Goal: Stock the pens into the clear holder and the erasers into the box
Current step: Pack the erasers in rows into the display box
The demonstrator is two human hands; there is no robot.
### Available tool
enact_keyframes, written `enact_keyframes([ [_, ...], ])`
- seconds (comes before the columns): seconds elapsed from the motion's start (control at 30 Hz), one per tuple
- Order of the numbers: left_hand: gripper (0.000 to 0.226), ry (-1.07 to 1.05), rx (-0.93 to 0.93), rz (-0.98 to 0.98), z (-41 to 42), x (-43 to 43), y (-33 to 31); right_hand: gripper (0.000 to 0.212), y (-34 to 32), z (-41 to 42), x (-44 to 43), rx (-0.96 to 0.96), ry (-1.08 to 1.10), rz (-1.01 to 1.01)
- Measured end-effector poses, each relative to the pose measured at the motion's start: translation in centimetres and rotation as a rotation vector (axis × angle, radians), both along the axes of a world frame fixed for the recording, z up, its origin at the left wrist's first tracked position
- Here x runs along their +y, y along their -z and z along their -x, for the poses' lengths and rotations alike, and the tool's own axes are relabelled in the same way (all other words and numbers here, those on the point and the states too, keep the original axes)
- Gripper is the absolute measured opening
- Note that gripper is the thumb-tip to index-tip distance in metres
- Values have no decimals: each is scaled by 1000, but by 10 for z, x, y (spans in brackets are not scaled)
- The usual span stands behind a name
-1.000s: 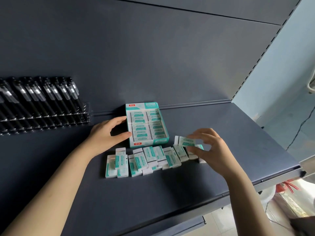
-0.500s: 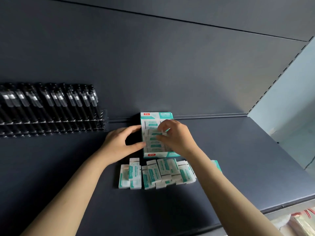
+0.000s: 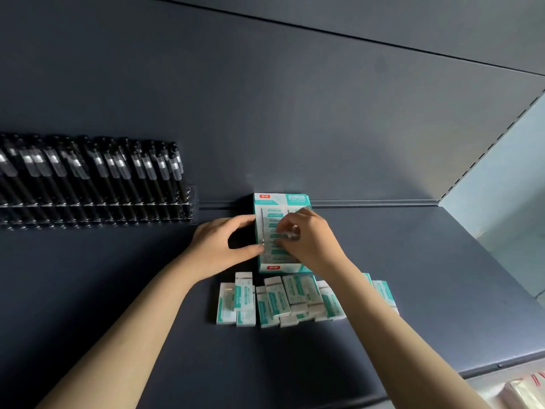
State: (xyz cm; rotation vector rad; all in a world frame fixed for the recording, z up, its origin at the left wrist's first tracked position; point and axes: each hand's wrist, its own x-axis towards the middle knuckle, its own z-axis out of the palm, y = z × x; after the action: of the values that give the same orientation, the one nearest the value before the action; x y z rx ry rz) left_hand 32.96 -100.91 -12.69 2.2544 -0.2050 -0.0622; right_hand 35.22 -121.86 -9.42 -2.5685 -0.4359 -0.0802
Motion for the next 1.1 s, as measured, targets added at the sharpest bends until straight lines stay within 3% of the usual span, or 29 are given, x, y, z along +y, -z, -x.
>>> enact_keyframes([
  [0.2, 85, -9, 4, -5, 0, 0, -2, 19, -1, 3, -1, 12, 16, -17],
  [0.37, 60, -56, -48, -80, 6, -6, -8, 37, -8, 14, -11, -8, 30, -63],
  [0.63, 47, -143, -212, -163, 20, -26, -8, 31, 10, 84, -97, -186, 383, -403],
  [0.83, 54, -140, -179, -162, 21, -27, -11, 38, 14, 109, -149, 120, 293, -277],
  [0.97, 48, -144, -159, -169, 21, -27, -10, 54, 14, 101, -151, 183, 232, -54],
  [1.1, 47, -152, -141, -156, 21, -28, -12, 54, 11, 90, -150, 260, 214, 32],
])
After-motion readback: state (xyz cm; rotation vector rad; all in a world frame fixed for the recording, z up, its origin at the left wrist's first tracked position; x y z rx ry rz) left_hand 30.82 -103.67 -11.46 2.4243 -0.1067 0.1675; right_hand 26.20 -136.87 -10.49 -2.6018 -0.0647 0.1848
